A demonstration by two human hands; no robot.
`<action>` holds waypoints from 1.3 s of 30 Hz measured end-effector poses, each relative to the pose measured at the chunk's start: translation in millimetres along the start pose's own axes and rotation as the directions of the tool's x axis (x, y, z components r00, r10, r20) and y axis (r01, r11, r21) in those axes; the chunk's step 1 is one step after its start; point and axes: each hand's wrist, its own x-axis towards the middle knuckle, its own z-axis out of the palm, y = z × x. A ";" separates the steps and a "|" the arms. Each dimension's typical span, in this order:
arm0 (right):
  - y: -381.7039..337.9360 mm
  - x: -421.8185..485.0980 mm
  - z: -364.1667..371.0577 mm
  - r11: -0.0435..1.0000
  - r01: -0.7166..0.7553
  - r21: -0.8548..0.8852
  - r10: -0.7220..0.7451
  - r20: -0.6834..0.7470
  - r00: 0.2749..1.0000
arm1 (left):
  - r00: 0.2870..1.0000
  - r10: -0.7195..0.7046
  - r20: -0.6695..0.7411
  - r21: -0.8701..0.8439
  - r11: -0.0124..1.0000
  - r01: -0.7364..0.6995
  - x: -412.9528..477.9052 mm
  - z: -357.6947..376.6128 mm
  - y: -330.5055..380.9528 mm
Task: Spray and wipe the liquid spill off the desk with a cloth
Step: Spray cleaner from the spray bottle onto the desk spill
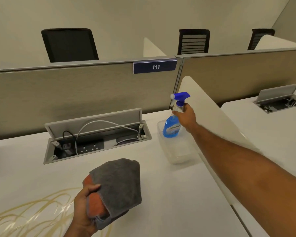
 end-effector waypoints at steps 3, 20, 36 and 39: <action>2.9 5.1 -6.0 0.999 0.030 -0.041 -0.030 -0.006 1.000 | 1.000 0.020 -0.019 -0.007 1.000 -0.020 -1.6 -1.2 -0.3; -75.2 -108.9 -78.4 0.875 0.446 0.187 -0.433 -0.112 0.895 | 0.981 0.167 0.095 -0.014 0.986 -0.167 -42.7 -4.6 9.5; -21.4 -334.3 -39.5 0.958 0.085 0.275 -0.259 0.692 0.674 | 0.946 0.183 0.269 0.020 0.981 -0.195 -100.2 -34.6 12.5; -18.1 -356.2 -26.6 0.966 0.176 0.190 -0.259 0.690 0.676 | 0.949 0.153 0.274 -0.001 0.987 -0.159 -108.2 -36.6 8.6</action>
